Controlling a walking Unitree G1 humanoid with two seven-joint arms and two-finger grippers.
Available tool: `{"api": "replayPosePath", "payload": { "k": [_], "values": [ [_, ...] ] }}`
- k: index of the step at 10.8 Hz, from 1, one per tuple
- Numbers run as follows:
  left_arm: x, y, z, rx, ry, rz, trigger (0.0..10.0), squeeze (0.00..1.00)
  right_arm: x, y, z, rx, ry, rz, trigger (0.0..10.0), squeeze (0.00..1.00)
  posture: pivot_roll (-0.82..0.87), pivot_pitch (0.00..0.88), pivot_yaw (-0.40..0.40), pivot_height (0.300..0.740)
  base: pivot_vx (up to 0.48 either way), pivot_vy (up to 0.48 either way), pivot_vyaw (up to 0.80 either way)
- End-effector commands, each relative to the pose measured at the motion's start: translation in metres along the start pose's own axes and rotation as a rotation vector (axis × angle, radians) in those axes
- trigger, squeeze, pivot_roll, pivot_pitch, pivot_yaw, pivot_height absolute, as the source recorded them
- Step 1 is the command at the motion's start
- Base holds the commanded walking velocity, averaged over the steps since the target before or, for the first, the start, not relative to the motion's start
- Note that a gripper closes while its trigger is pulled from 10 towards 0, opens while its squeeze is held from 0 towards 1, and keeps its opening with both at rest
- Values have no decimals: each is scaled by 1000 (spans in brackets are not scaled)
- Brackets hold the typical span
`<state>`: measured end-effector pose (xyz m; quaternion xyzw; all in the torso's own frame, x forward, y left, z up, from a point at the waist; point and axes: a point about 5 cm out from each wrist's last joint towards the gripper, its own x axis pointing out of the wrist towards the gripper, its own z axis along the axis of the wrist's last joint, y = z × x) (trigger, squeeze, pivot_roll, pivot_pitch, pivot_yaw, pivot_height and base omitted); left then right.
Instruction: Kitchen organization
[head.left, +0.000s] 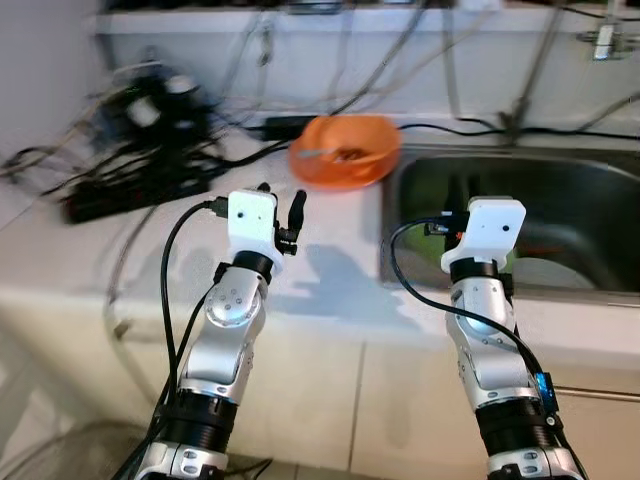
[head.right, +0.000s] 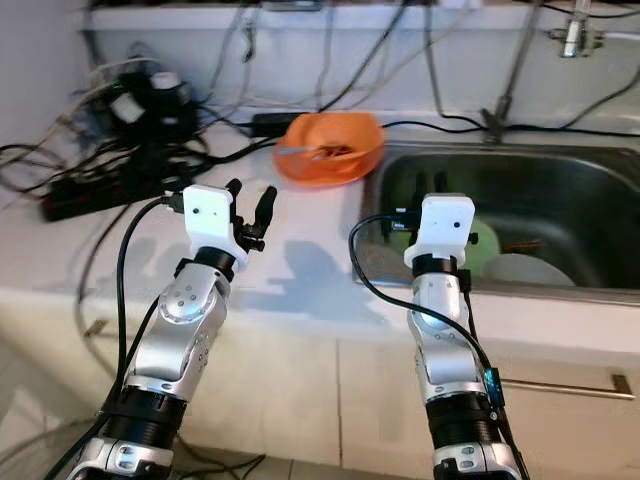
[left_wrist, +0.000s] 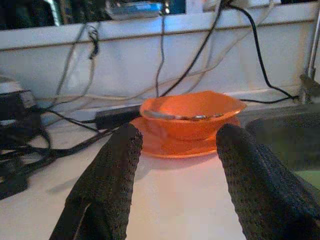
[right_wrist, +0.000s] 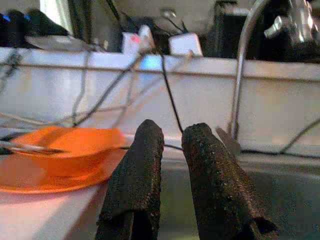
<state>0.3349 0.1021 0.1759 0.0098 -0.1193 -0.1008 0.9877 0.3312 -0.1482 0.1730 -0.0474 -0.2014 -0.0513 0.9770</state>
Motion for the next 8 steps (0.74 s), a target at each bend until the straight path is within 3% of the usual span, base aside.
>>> {"api": "replayPosePath", "payload": {
  "k": [1, 8],
  "values": [
    [3, 1, 3, 9, -2, 3, 10000, 0, 5, 0, 7, 8, -23, 1, 10000, 0, 27, 0, 77, 740, 368, 0, -800],
    [-1, -2, 4, 1, -4, -2, 10000, 0, 4, 4, 9, 7, -30, 18, 10000, 0, 29, 3, 74, 740, 365, 0, 0]
  ]
}}
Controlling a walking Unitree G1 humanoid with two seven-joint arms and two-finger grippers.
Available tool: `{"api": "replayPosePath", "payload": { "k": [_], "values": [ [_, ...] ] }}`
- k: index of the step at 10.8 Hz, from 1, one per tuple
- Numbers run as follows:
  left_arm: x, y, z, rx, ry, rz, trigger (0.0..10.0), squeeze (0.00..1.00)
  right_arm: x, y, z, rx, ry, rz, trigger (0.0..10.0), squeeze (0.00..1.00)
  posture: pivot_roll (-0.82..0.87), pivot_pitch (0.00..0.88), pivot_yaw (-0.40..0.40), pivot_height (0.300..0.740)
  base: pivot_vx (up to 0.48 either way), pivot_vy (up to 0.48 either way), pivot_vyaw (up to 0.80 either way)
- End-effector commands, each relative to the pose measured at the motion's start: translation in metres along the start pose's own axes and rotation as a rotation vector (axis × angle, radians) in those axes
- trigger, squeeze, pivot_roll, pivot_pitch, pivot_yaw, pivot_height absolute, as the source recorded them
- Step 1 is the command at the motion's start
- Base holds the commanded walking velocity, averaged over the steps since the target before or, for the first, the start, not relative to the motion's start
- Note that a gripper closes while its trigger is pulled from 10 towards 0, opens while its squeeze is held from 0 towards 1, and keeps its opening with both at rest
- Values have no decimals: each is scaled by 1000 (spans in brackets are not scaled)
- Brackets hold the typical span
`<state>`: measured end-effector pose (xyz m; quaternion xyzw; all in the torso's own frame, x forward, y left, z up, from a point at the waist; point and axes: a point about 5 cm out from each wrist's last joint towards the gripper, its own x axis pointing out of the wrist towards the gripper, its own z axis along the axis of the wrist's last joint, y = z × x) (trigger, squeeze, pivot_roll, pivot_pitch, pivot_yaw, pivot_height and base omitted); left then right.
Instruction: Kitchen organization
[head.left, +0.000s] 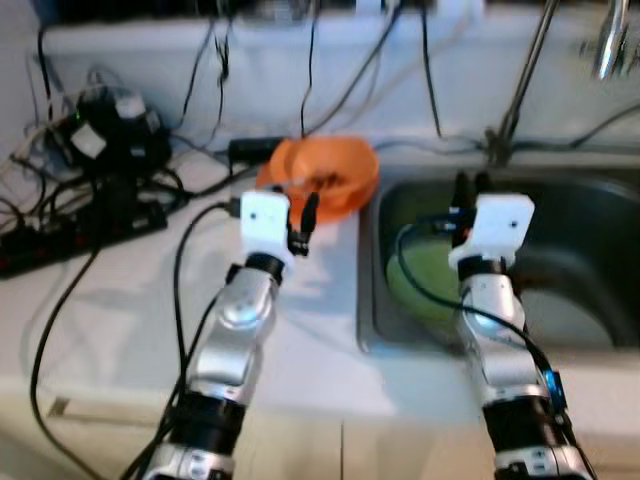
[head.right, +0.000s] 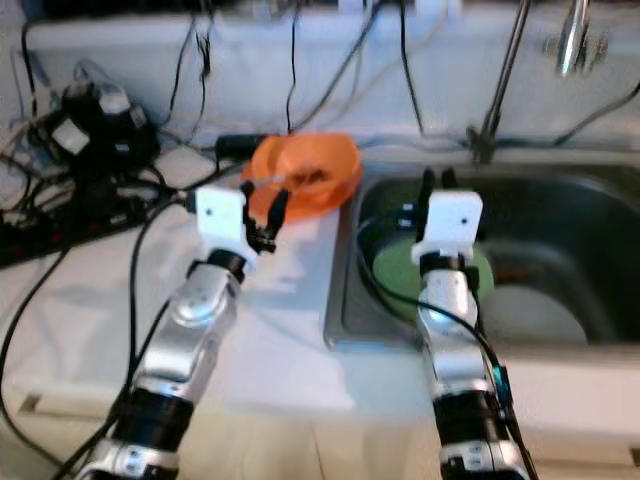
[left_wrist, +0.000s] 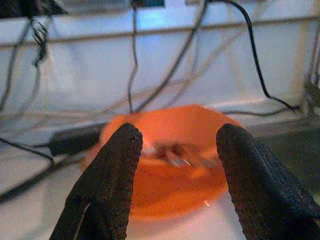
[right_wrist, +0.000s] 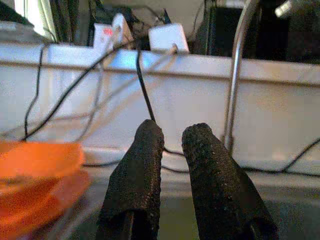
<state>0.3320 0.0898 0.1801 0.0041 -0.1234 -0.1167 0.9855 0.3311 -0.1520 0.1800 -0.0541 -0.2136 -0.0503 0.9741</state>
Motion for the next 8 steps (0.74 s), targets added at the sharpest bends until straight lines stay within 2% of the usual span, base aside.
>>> {"api": "replayPosePath", "payload": {
  "k": [1, 2, 4, 8],
  "values": [
    [-2, 9, 0, 15, 5, 26, 10000, 0, 1, 8, 2, 19, -3, 15, 10000, 0, 29, 4, 74, 740, 368, 0, 0],
    [-2, 8, 2, 13, -6, 19, 10000, 0, 1, 8, 2, 20, -3, 16, 10000, 0, 30, 4, 73, 740, 356, 0, 0],
    [-5, 4, 7, -15, -40, -7, 10000, 0, 1, 8, 2, 21, -2, 18, 10000, 0, 31, 3, 72, 740, 0, 0, 0],
    [-7, 2, 16, -13, 24, -91, 10000, 0, 0, 9, 2, 22, 2, 20, 10000, 0, 35, 0, 72, 740, 0, 0, 0]
  ]
}}
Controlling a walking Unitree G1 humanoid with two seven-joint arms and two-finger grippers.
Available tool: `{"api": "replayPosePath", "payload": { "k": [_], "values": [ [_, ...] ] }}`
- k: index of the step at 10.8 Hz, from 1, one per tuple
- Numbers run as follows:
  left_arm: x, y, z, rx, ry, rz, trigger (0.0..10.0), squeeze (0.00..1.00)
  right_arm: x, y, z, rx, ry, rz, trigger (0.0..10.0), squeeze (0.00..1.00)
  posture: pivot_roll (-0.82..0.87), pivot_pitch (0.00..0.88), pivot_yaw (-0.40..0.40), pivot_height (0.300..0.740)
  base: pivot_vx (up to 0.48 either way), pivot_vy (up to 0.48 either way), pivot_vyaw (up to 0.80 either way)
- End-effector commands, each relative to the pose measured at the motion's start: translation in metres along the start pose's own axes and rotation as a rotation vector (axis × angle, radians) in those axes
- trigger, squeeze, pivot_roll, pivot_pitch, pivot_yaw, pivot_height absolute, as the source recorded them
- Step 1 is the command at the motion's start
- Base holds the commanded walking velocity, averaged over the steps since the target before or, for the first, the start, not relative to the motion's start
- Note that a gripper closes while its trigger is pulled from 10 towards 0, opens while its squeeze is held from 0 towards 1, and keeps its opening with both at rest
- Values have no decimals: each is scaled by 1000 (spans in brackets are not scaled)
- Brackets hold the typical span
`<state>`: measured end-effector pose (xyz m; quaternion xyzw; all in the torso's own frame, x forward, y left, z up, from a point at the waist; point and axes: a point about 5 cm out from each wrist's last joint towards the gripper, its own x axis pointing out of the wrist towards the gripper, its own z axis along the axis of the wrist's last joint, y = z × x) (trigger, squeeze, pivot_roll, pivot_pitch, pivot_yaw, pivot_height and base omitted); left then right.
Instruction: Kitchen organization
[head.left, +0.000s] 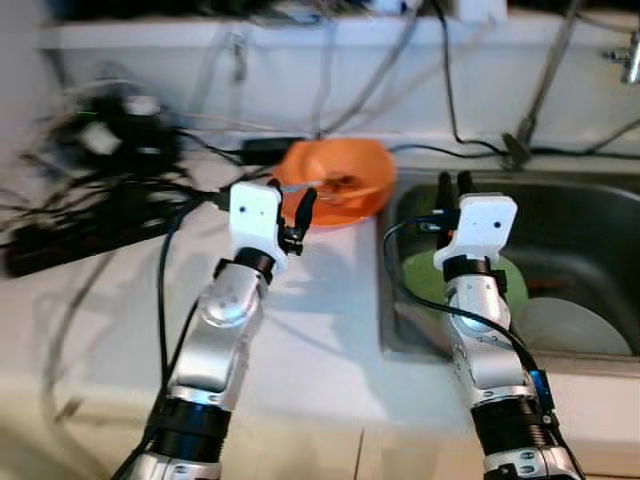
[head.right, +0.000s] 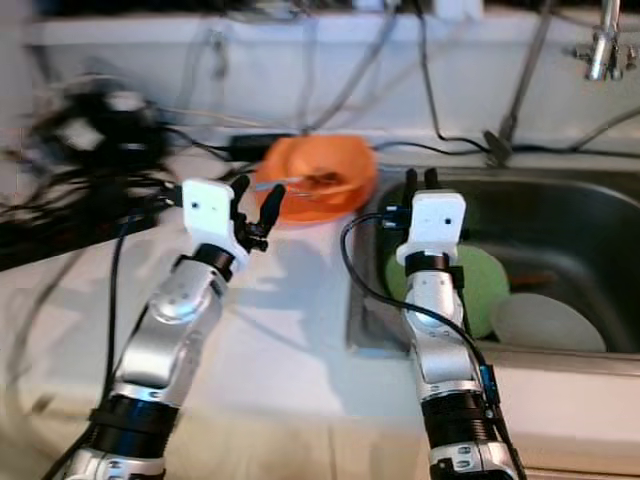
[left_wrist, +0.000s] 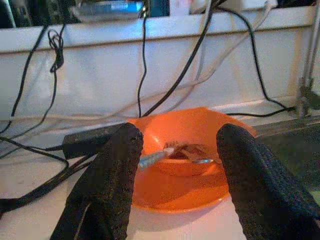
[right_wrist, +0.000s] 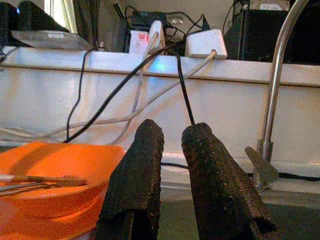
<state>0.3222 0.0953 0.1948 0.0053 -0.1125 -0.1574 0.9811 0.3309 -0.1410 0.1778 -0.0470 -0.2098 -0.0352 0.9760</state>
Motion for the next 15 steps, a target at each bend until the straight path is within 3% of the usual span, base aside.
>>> {"api": "replayPosePath", "payload": {
  "k": [1, 5, 7, 8, 14, 15],
  "values": [
    [-1, -2, 1, -1, 20, -34, 10000, 0, 2, -1, 2, 3, -4, -5, 10000, 0, 42, 0, 73, 740, 0, 0, 0],
    [-3, -6, -4, 6, 135, -95, 10000, 0, 1, 3, 0, 12, 1, 4, 10000, 0, 34, 0, 80, 740, 0, 0, 0],
    [-2, -1, -18, 17, 278, -78, 10000, 0, 0, 3, -1, 11, 4, 4, 10000, 0, 32, 0, 82, 740, 0, 0, 0],
    [-1, 2, -20, 32, 305, -79, 10000, 0, 0, 4, -1, 13, 5, 4, 10000, 0, 36, 0, 82, 740, 0, 0, 0],
    [41, 16, -36, 99, 441, -63, 10000, 0, 2, 4, 0, 21, 4, -4, 10000, 0, 25, 0, 89, 740, 0, 0, 0],
    [49, 18, -33, 113, 425, -59, 10000, 0, 3, 3, 1, 19, 0, -11, 10000, 0, 20, 0, 93, 740, 0, 0, 0]
  ]
}}
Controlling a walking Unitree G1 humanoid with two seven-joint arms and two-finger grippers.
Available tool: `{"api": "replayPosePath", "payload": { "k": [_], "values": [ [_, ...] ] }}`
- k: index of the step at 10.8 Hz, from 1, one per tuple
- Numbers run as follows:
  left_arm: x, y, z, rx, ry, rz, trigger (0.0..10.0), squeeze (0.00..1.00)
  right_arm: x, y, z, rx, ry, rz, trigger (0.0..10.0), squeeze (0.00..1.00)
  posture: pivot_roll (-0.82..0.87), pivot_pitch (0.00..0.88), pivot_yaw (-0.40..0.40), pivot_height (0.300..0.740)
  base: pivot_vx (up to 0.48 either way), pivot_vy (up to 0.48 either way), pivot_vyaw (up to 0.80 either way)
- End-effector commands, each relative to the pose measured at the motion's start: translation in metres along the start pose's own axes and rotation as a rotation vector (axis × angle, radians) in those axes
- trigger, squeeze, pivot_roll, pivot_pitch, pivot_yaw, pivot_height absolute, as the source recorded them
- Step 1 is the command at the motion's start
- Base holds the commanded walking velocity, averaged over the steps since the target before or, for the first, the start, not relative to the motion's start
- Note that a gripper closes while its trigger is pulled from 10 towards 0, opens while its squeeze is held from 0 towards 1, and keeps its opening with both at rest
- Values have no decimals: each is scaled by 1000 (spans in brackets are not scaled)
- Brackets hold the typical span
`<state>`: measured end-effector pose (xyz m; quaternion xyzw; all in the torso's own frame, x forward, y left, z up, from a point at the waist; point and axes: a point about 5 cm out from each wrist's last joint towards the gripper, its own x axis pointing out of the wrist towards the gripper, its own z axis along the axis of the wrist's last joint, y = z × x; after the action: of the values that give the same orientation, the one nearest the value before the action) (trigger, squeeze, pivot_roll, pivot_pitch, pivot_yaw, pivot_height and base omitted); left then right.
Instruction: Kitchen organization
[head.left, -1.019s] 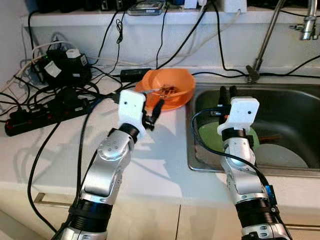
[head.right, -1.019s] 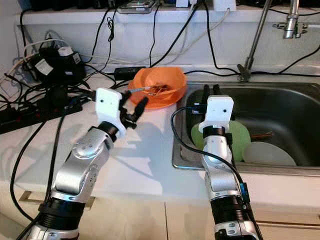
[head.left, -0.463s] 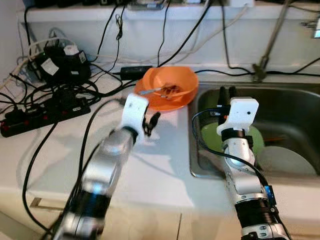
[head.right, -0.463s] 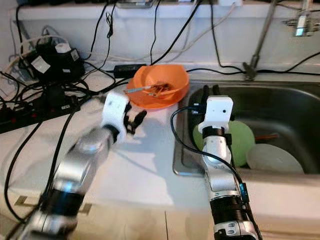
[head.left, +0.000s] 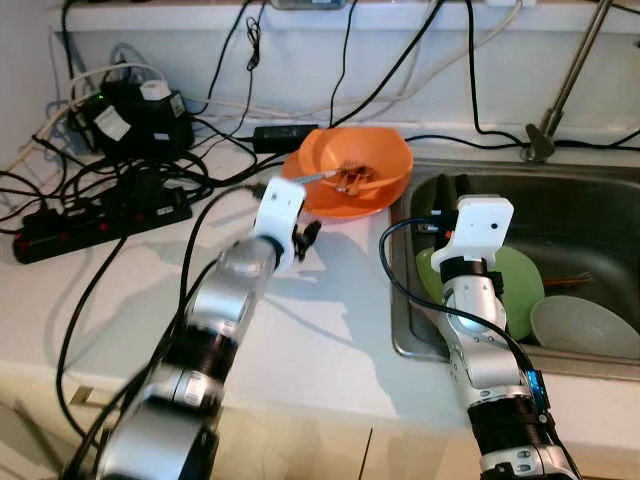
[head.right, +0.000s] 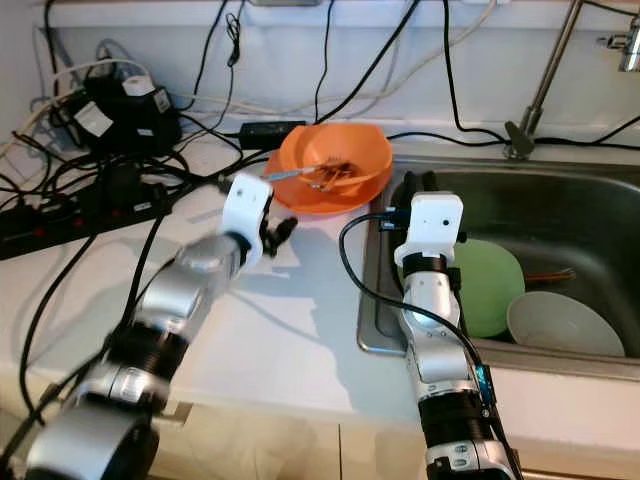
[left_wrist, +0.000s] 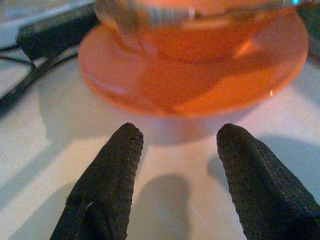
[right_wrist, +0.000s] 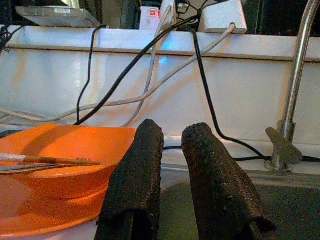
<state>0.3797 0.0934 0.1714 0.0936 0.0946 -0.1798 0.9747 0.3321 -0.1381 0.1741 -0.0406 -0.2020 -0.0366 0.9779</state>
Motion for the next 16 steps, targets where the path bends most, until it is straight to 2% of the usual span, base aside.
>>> {"api": "replayPosePath", "payload": {
  "k": [1, 5, 8, 13, 16],
  "values": [
    [2, 7, 6, 7, -20, 20, 10000, 0, 3, 0, 4, 8, -18, -9, 10000, 0, 19, 0, 95, 740, 0, 0, 0],
    [13, 13, 16, 12, -38, 23, 10000, 0, 2, 3, 4, 18, -17, -5, 10000, 0, 17, 0, 101, 740, 0, 0, 0],
    [20, 8, 19, 8, -34, -4, 10000, 0, -2, 3, 7, 21, -25, -14, 10000, 0, -4, 6, 113, 740, 0, 0, 0],
    [28, -5, 26, 15, -46, -49, 10000, 0, -18, 1, 9, 25, -16, -36, 10000, 0, -47, 58, 140, 740, 0, 0, 0],
    [29, -6, 25, 29, -20, -47, 10000, 0, -27, -1, 10, 23, 0, -49, 10000, 0, -63, 84, 152, 740, 0, 0, 0]
  ]
}}
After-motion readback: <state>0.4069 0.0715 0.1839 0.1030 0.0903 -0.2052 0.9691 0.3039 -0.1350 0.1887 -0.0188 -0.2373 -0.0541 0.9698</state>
